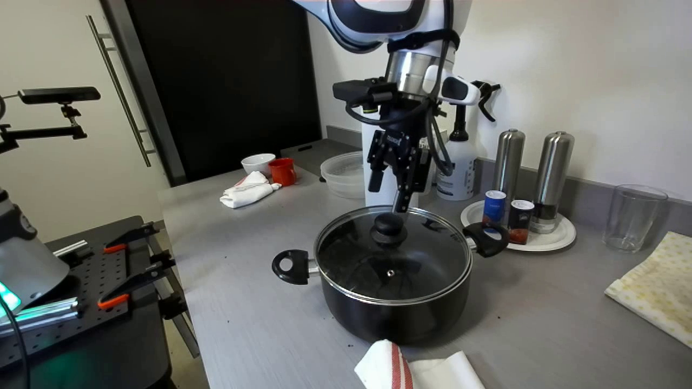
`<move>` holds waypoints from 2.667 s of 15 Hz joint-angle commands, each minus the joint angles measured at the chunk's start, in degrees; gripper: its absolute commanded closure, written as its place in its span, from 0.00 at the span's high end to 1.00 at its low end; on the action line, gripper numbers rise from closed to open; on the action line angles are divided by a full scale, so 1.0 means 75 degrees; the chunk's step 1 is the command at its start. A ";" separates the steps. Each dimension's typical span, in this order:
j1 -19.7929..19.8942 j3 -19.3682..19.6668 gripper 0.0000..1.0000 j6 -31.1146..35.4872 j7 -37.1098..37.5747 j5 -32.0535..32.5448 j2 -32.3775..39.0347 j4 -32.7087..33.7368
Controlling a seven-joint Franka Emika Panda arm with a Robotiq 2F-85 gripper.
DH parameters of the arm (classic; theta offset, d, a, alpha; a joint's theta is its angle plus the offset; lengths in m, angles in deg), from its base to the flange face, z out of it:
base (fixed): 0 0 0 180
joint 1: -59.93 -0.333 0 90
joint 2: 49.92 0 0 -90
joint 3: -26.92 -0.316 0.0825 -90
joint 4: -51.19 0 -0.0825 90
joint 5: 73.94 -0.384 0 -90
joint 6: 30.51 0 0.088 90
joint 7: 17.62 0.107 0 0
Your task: Put the glass lid on the black pot
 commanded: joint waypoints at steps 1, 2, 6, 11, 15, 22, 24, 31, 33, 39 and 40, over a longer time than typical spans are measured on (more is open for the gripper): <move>-0.0231 -0.0131 1.00 0.0530 -0.0205 0.0314 -0.0805 -0.1185; -0.0282 -0.0162 1.00 0.0648 -0.0248 0.0373 -0.0949 -0.1427; -0.0463 -0.0246 1.00 0.1129 -0.0405 0.0592 -0.1566 -0.2433; -0.0579 -0.0339 1.00 0.1685 -0.0675 0.0658 -0.2240 -0.3512; -0.0566 -0.0412 1.00 0.2054 -0.1029 0.0560 -0.2567 -0.4090; -0.0514 -0.0431 1.00 0.2178 -0.1345 0.0358 -0.2614 -0.4298; -0.0471 -0.0440 1.00 0.2142 -0.1363 0.0252 -0.2523 -0.4208; -0.0207 -0.0397 1.00 0.2114 -0.1534 -0.0138 -0.2297 -0.3800; -0.0140 -0.0340 1.00 0.2117 -0.1433 -0.0135 -0.2204 -0.3644; 0.0068 -0.0255 1.00 0.2002 -0.1235 -0.0130 -0.1852 -0.3123; 0.0090 -0.0248 1.00 0.1983 -0.1193 -0.0127 -0.1792 -0.3045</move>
